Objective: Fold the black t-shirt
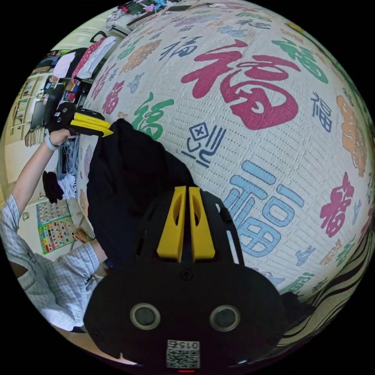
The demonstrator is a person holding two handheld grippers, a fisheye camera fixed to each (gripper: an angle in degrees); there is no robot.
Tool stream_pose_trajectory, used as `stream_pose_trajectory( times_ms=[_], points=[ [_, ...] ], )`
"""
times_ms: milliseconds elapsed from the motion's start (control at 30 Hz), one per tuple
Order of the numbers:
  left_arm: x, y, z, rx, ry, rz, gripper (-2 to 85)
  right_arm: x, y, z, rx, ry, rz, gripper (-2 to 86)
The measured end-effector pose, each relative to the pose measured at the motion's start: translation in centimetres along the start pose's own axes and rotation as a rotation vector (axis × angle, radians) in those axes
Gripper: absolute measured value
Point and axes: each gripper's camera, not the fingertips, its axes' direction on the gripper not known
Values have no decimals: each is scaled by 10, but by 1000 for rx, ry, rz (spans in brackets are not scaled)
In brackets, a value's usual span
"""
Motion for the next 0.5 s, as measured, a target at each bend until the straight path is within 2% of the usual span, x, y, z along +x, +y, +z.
stream_pose_trajectory(
  times_ms=[200,300,500],
  points=[
    [5,-12,-44,119,-47,-153,-5,14,29,-21,101,124,77,-3],
    [17,-6,-66,188,-102,-194,-5,13,48,-26,169,122,91,-3],
    [86,58,-88,293,-175,-115,-5,-11,145,-14,256,47,2,-3]
  ],
)
